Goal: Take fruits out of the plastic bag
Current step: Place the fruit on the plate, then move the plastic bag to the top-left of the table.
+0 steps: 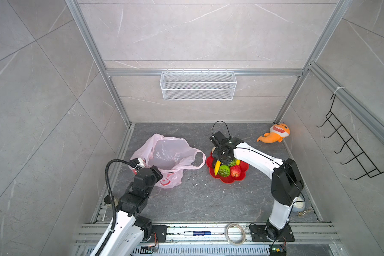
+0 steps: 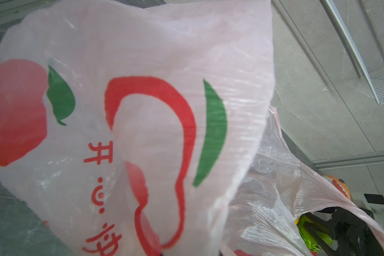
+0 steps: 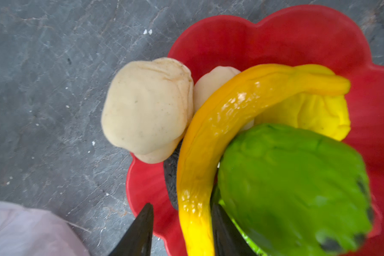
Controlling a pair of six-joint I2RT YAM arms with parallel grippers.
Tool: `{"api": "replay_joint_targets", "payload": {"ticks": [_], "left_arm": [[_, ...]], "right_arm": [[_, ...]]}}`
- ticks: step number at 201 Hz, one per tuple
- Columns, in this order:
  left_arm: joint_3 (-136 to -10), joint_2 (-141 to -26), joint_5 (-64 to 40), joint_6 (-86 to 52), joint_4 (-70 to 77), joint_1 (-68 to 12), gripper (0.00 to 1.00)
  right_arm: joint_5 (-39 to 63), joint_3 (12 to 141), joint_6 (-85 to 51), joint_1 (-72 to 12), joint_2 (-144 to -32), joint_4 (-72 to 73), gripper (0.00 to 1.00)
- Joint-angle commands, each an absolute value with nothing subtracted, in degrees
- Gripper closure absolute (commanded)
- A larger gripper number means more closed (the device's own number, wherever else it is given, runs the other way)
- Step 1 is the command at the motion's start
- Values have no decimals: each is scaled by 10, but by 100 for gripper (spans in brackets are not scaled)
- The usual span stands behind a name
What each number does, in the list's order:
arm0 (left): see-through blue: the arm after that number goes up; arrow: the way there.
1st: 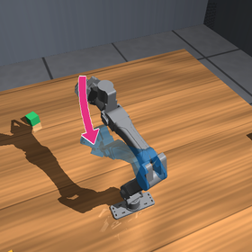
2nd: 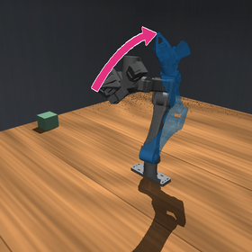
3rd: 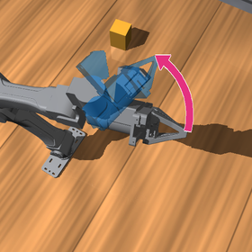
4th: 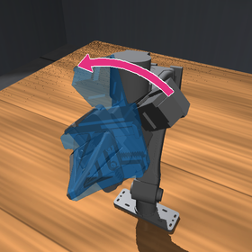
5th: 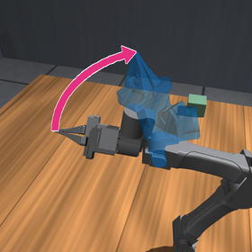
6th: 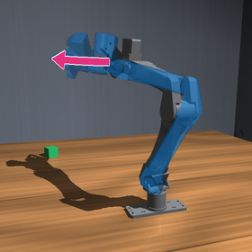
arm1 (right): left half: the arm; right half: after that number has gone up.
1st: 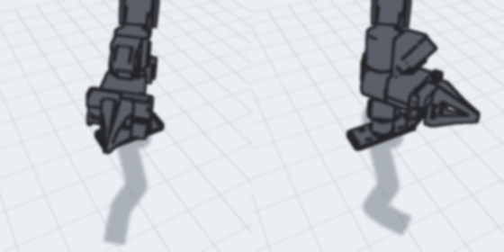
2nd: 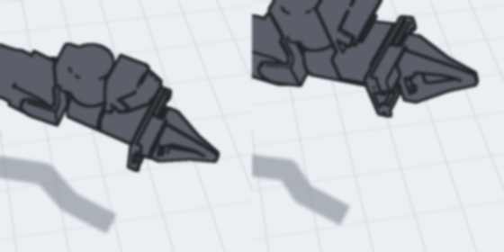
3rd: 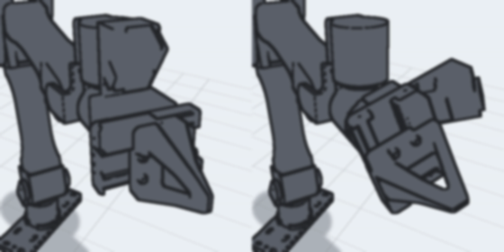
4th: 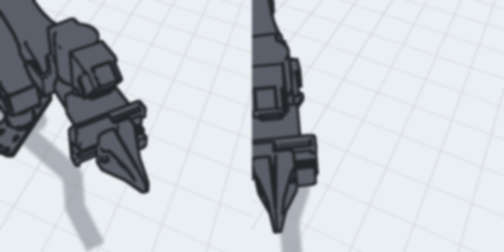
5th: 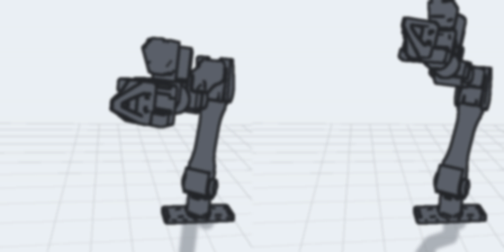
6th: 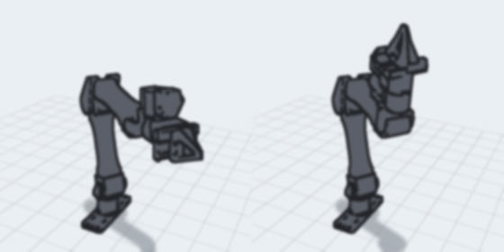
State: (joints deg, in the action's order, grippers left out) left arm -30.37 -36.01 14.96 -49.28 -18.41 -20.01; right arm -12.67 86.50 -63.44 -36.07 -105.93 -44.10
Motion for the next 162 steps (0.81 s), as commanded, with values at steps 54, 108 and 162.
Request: {"api": "replay_joint_targets", "payload": {"ticks": [54, 108, 162], "left_arm": [[-332, -481, 112, -477, -45, -202, 98], [-381, -589, 96, -462, 15, -202, 98], [-439, -686, 92, -435, 46, -201, 93]], "right_arm": [[-119, 859, -588, -365, -974, -419, 53], [-99, 864, -496, -371, -921, -396, 50], [-73, 836, -406, -372, -866, -384, 46]]}}
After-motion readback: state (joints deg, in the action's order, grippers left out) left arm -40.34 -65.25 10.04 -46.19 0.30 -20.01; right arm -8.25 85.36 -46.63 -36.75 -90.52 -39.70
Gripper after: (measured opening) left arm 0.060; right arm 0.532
